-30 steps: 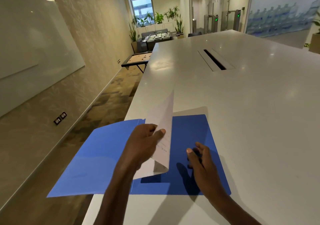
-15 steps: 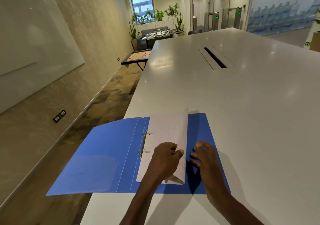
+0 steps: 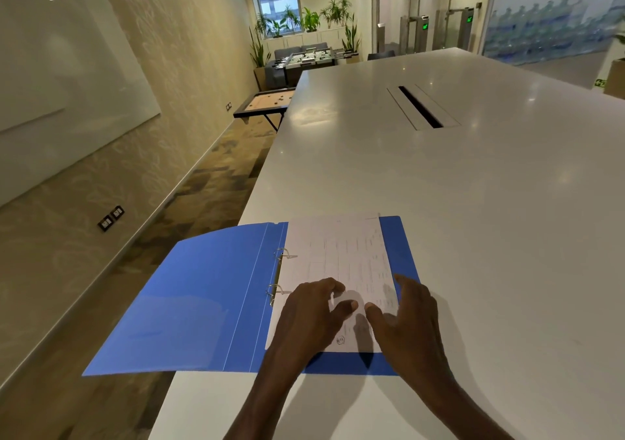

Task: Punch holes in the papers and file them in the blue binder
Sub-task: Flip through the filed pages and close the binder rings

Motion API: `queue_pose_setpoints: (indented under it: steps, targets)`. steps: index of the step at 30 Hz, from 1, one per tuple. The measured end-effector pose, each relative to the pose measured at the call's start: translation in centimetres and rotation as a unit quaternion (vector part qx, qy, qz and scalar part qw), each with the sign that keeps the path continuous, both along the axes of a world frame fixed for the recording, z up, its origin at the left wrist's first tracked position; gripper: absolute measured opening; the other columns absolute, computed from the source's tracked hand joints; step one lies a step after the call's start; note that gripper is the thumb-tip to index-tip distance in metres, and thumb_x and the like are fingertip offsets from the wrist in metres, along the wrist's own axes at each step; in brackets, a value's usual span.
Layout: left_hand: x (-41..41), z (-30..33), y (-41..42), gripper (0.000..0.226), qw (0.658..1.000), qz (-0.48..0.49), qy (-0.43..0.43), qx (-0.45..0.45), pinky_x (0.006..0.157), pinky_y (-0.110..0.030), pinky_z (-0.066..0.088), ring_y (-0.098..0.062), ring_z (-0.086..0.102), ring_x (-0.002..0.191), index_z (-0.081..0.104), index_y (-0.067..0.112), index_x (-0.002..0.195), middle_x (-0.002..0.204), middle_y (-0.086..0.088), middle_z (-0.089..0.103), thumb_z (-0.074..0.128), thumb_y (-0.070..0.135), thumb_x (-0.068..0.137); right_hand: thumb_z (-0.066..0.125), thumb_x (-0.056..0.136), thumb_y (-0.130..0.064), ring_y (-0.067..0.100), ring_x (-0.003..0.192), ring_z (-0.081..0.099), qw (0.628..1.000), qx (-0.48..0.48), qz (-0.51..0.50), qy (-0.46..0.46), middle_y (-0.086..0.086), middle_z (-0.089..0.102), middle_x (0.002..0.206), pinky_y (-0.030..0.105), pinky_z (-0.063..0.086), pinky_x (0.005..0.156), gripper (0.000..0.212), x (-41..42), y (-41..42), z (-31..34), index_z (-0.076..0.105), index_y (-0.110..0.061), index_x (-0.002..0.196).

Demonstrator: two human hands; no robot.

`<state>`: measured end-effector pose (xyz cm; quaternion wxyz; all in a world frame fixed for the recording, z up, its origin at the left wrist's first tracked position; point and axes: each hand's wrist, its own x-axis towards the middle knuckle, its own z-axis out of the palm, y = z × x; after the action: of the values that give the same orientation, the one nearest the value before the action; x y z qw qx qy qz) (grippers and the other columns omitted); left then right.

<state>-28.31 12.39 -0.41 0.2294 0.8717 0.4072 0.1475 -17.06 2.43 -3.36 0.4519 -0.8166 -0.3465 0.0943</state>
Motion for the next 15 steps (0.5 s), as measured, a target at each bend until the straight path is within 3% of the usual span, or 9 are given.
queue_pose_setpoints:
  steps: [5,9,11,15]
  targets:
    - [0.0,0.0,0.1,0.041,1.0,-0.002,0.006,0.014,0.086,-0.02,0.045,-0.01,0.062,0.11,0.061,0.024,0.123,0.123,0.004,0.066,0.058,0.047,0.089,0.055,0.086,-0.051,0.01,0.12,0.034,0.987,-0.119,0.055,-0.091,-0.002,0.034,0.138,0.017,0.041,0.086,0.06,-0.3,-0.6,0.1,0.034,-0.018,0.131]
    - [-0.9,0.5,0.8,0.038,1.0,0.014,-0.019,-0.014,0.067,-0.008,0.04,-0.002,0.059,0.094,0.064,0.022,0.118,0.116,0.006,0.067,0.06,0.046,0.089,0.054,0.084,-0.056,0.008,0.116,0.039,0.982,-0.13,0.061,-0.125,-0.004,0.038,0.134,0.016,0.044,0.088,0.068,-0.7,-1.0,-0.2,0.03,-0.017,0.134]
    - [-2.1,1.1,1.6,0.035,0.998,0.05,-0.044,-0.018,0.062,-0.006,0.039,0.0,0.059,0.084,0.067,0.022,0.113,0.108,0.008,0.069,0.062,0.046,0.087,0.052,0.086,-0.054,0.009,0.121,0.036,0.977,-0.137,0.073,-0.149,-0.003,0.036,0.139,0.018,0.043,0.093,0.066,-0.6,-1.1,-0.3,0.032,-0.015,0.135]
    - [-5.7,1.9,3.8,0.025,0.974,0.174,-0.14,-0.021,0.066,-0.013,0.044,-0.003,0.065,0.081,0.073,0.018,0.101,0.088,0.009,0.071,0.067,0.037,0.086,0.049,0.088,-0.054,0.012,0.13,0.031,0.972,-0.144,0.075,-0.167,-0.001,0.031,0.147,0.022,0.04,0.1,0.068,-0.6,-1.1,-0.4,0.032,-0.012,0.138]
